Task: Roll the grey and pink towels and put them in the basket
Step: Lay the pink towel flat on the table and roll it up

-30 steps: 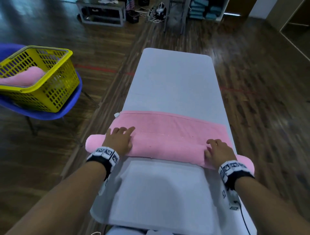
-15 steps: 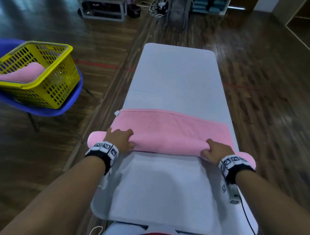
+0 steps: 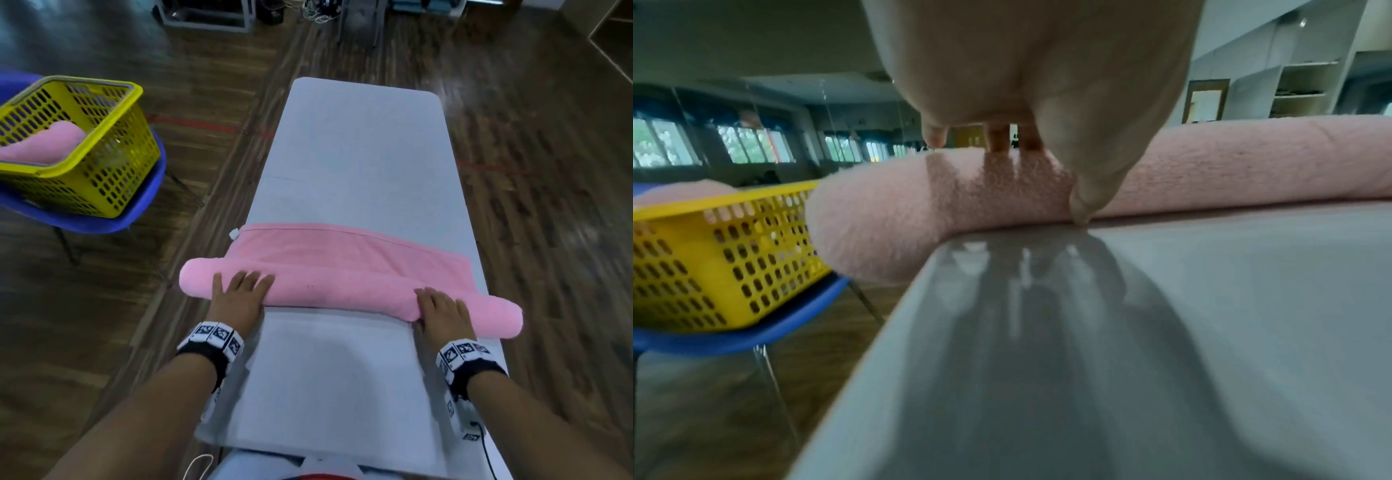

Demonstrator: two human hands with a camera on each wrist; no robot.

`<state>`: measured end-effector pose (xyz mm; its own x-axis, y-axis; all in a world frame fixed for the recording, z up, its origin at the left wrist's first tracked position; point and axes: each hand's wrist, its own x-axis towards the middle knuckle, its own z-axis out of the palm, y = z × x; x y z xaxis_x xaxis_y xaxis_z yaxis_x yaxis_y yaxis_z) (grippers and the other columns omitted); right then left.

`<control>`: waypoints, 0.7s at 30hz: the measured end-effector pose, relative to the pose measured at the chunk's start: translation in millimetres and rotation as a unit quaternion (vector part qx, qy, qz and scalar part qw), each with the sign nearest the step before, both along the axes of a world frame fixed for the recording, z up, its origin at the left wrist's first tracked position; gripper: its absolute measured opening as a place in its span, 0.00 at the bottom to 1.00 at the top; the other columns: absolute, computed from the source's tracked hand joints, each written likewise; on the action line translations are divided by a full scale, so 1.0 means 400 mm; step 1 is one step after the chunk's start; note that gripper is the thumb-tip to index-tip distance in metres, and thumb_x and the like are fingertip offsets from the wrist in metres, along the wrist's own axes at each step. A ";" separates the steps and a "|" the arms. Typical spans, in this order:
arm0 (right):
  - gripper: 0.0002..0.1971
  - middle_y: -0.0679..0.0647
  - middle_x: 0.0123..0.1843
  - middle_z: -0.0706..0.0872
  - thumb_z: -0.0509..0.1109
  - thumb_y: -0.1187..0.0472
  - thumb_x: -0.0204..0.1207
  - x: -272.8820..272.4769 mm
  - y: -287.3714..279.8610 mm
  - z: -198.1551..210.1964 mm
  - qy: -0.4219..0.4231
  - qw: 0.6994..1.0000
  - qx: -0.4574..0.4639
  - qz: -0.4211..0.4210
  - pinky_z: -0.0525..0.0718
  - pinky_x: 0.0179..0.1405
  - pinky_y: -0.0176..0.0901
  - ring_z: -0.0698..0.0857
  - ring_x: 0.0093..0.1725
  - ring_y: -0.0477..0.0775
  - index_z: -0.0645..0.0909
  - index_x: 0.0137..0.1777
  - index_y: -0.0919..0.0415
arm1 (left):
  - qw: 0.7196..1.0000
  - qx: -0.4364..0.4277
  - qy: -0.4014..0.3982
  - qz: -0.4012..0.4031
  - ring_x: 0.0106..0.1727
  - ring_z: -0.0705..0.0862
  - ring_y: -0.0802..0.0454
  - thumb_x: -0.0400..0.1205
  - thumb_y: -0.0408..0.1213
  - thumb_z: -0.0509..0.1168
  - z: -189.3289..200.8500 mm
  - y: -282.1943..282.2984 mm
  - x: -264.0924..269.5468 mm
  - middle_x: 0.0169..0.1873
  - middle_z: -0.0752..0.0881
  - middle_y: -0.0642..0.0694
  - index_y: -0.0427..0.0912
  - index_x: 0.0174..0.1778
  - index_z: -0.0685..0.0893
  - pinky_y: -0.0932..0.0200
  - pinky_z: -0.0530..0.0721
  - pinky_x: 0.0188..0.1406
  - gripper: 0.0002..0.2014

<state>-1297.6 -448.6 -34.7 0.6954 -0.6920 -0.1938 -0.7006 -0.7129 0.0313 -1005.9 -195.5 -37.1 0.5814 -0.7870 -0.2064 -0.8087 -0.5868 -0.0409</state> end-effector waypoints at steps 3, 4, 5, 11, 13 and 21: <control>0.18 0.52 0.60 0.85 0.62 0.48 0.78 0.044 -0.073 0.056 0.017 1.000 0.018 -0.003 0.73 0.67 0.56 0.82 0.57 0.57 0.70 0.66 0.49 | 1.000 0.022 0.010 -0.016 0.71 0.73 0.44 0.81 0.43 0.58 0.049 -0.052 0.076 0.65 0.82 0.49 0.56 0.72 0.70 0.33 0.55 0.78 0.21; 0.15 0.53 0.54 0.87 0.61 0.48 0.78 0.061 -0.091 0.076 0.035 0.999 0.027 -0.008 0.77 0.60 0.53 0.84 0.51 0.58 0.70 0.62 0.50 | 0.999 0.031 0.015 -0.019 0.67 0.76 0.44 0.80 0.47 0.58 0.067 -0.069 0.095 0.60 0.85 0.48 0.55 0.69 0.72 0.35 0.58 0.77 0.19; 0.14 0.56 0.50 0.88 0.59 0.48 0.77 0.074 -0.105 0.092 0.051 0.998 0.036 -0.016 0.78 0.53 0.49 0.84 0.46 0.60 0.71 0.60 0.51 | 0.999 0.039 0.027 -0.014 0.64 0.79 0.44 0.79 0.50 0.58 0.083 -0.083 0.109 0.55 0.86 0.47 0.55 0.66 0.74 0.39 0.62 0.75 0.19; 0.19 0.62 0.57 0.84 0.66 0.53 0.76 0.031 -0.072 0.072 -0.088 0.995 -0.024 -0.031 0.81 0.51 0.54 0.84 0.50 0.66 0.77 0.66 0.57 | 0.998 -0.056 -0.010 0.004 0.62 0.80 0.39 0.74 0.45 0.64 0.065 -0.047 0.072 0.64 0.83 0.43 0.56 0.77 0.70 0.42 0.71 0.66 0.32; 0.21 0.63 0.61 0.83 0.67 0.51 0.77 -0.006 -0.023 0.030 -0.096 0.995 -0.033 0.005 0.80 0.58 0.58 0.83 0.56 0.66 0.78 0.67 0.60 | 0.996 -0.086 -0.020 -0.020 0.67 0.77 0.38 0.74 0.43 0.67 0.018 0.002 0.015 0.68 0.80 0.43 0.54 0.77 0.73 0.36 0.67 0.72 0.32; 0.31 0.52 0.72 0.77 0.60 0.38 0.76 -0.015 -0.012 0.012 0.033 0.999 0.015 -0.001 0.64 0.76 0.57 0.76 0.70 0.57 0.66 0.76 0.50 | 0.999 0.029 0.023 -0.014 0.77 0.68 0.46 0.76 0.52 0.61 0.015 0.006 0.029 0.74 0.75 0.50 0.59 0.80 0.63 0.30 0.50 0.79 0.33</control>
